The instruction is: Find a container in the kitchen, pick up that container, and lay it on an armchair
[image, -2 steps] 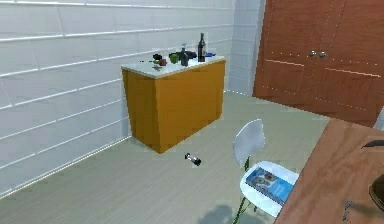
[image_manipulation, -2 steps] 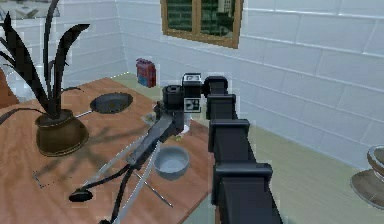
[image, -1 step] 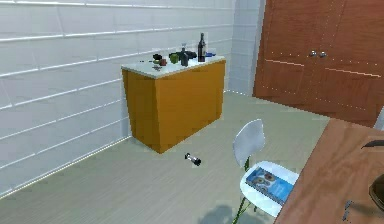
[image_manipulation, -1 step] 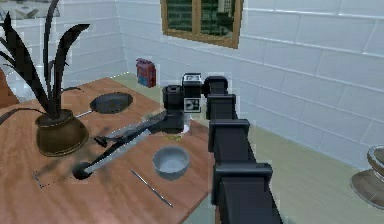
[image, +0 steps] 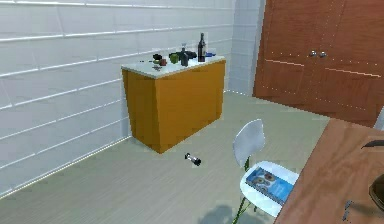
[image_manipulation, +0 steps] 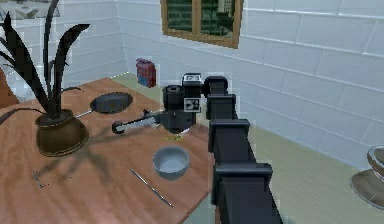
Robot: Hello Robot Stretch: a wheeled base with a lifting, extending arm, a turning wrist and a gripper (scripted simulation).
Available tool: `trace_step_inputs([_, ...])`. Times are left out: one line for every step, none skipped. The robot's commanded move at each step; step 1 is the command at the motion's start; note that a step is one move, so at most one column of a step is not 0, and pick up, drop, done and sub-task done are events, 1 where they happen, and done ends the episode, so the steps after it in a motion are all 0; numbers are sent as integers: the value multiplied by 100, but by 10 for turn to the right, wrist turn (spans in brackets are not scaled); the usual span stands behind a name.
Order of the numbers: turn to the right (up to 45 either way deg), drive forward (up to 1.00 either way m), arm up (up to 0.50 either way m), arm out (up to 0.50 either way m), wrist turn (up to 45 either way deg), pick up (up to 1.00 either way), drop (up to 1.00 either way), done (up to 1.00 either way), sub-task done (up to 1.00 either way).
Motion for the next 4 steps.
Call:
trace_step_inputs([0, 0, 0, 0, 270, 0, 0, 0, 0])
trace_step_inputs([0, 0, -30, 0, 0, 0, 0, 0, 0])
trace_step_inputs([0, 0, 0, 0, 0, 100, 0, 0, 0])
trace_step_inputs([0, 0, 10, 0, 0, 0, 0, 0, 0])
